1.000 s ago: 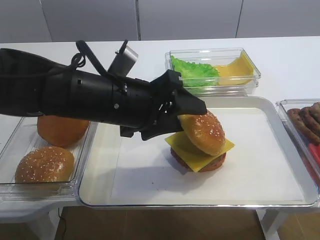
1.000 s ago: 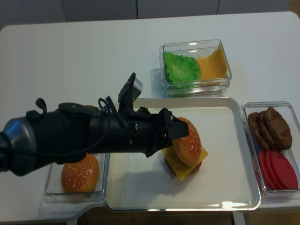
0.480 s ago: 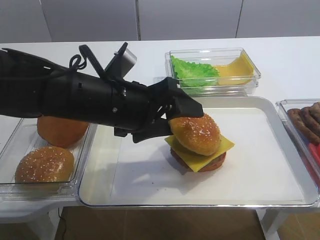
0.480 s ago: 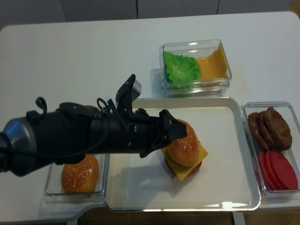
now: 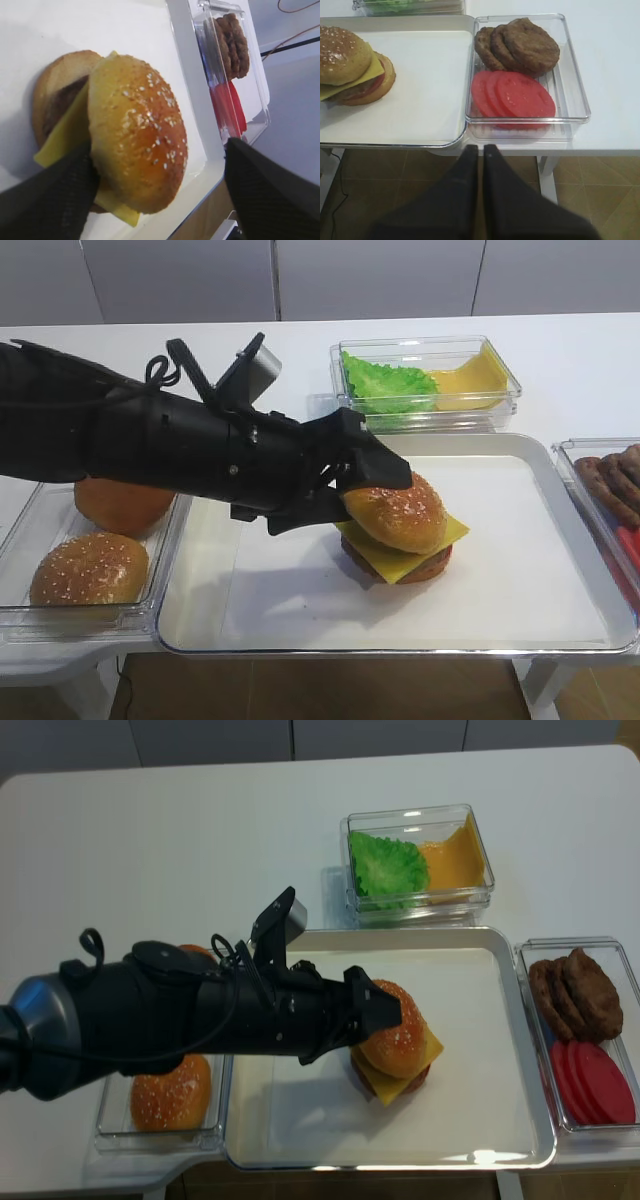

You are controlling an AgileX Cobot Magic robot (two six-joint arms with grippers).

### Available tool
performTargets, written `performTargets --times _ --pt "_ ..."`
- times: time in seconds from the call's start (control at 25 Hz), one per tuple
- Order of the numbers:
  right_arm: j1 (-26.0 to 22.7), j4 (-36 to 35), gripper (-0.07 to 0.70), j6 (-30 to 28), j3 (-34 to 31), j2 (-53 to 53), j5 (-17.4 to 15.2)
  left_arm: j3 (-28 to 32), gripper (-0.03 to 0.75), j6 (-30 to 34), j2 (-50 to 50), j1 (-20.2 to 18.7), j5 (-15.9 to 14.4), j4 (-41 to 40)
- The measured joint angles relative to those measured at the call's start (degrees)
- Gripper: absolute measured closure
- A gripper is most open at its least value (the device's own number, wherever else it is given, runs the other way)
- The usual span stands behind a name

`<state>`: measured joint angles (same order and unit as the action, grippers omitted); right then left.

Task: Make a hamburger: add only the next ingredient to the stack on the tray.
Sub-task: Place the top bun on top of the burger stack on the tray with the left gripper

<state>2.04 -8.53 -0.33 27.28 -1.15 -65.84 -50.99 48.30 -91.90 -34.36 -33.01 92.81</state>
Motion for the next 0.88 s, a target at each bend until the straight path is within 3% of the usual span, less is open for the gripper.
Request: performTargets --times 0.2,0.56,0.88 --pt "0.00 0.00 0.633 0.00 0.00 0.00 0.00 0.00 0.140 -0.35 0.00 -0.97 0.11 0.00" --pt "0.00 0.00 0.636 0.00 0.00 0.00 0.00 0.00 0.140 -0.35 0.00 -0.97 4.15 -0.35" --pt "0.00 0.00 0.636 0.33 0.00 0.00 0.00 0.00 0.140 -0.47 0.00 -0.97 1.31 -1.21"
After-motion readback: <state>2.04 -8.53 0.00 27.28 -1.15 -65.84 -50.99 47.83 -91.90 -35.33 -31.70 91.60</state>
